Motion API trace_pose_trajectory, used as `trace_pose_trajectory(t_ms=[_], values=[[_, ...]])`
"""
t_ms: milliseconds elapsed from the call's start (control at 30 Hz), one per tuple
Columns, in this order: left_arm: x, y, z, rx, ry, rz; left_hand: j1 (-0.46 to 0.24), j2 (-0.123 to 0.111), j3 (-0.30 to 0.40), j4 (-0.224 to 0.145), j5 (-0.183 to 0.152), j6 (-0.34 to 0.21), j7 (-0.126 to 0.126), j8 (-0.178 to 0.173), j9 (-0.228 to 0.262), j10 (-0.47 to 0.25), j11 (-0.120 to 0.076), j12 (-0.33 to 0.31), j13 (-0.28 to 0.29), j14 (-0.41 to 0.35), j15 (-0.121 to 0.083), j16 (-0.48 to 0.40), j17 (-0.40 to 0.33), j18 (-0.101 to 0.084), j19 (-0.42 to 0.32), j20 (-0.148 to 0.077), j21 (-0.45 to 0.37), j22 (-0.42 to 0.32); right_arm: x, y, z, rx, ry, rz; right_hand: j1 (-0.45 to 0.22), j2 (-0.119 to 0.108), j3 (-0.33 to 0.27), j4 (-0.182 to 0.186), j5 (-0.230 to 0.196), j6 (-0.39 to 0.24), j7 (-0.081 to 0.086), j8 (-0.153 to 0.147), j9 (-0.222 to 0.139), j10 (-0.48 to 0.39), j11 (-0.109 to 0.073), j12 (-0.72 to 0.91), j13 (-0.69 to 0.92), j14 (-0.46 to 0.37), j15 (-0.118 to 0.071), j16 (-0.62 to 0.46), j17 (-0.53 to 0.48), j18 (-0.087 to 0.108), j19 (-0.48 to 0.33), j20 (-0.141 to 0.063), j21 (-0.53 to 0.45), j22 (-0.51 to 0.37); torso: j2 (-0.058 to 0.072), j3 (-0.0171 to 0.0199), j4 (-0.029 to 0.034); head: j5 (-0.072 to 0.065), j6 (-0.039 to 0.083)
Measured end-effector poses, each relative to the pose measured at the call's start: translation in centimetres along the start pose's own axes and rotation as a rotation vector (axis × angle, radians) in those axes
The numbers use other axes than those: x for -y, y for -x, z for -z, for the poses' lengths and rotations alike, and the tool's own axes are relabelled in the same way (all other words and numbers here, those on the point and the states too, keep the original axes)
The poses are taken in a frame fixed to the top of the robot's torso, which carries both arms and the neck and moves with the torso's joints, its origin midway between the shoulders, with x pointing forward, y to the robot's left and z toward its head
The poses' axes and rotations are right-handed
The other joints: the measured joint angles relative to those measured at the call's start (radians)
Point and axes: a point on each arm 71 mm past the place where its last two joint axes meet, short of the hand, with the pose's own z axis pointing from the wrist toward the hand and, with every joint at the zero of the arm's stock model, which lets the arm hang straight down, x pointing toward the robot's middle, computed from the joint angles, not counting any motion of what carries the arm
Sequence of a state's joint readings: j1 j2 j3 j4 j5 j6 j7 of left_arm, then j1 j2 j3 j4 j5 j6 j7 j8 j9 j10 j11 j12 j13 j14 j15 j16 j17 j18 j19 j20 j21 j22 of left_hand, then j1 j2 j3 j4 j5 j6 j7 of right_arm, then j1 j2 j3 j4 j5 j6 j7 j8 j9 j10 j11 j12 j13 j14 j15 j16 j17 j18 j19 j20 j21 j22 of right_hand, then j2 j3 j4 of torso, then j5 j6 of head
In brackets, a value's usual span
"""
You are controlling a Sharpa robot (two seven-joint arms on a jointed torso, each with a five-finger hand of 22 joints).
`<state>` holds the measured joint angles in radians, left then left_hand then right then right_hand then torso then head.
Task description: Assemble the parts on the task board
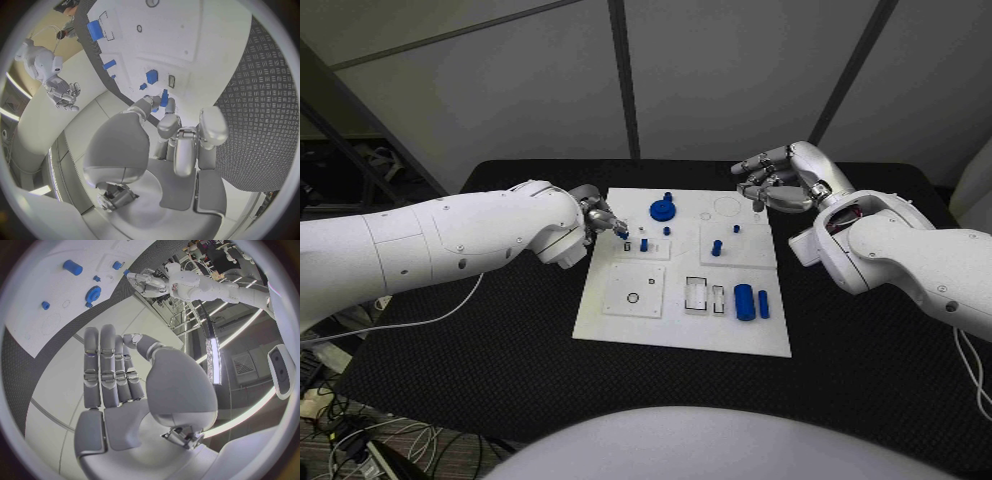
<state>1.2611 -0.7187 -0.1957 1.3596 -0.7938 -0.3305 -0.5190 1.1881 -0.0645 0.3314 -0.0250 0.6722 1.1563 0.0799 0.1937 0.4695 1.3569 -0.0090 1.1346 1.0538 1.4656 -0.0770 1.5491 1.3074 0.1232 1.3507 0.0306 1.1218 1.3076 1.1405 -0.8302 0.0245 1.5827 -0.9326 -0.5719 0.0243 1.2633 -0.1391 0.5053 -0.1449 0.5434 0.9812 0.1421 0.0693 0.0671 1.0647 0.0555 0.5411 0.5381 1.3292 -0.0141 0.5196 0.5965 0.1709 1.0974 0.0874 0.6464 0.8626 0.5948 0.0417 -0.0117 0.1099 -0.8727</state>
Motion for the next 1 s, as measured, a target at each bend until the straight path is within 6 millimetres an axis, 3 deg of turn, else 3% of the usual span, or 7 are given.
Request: trace_pose_trajectory(t_ms=[1000], values=[[-0.3, -1.3, -0.6, -0.013, 0.023, -0.044, 0.0, 0.0, 0.0, 0.0, -0.015, 0.002, 0.002, 0.004, 0.001, 0.002, -0.002, 0.004, 0.001, -0.002, -0.002, 0.0, 0.0, 0.0, 0.0, 0.0, 0.004, 0.0, 0.0, -0.1, -0.1, 0.0, 0.0, 0.0, 0.0, 0.0, 0.0, 0.0, 0.0, 0.0, 0.0, 0.0, 0.0, 0.0, 0.0, 0.0, -0.003, 0.004, -0.004, -0.006, 0.0, 0.0, 0.0, 0.0, 0.0, 0.0, 0.0, 0.0005, 0.0002, -0.003, 0.0]])
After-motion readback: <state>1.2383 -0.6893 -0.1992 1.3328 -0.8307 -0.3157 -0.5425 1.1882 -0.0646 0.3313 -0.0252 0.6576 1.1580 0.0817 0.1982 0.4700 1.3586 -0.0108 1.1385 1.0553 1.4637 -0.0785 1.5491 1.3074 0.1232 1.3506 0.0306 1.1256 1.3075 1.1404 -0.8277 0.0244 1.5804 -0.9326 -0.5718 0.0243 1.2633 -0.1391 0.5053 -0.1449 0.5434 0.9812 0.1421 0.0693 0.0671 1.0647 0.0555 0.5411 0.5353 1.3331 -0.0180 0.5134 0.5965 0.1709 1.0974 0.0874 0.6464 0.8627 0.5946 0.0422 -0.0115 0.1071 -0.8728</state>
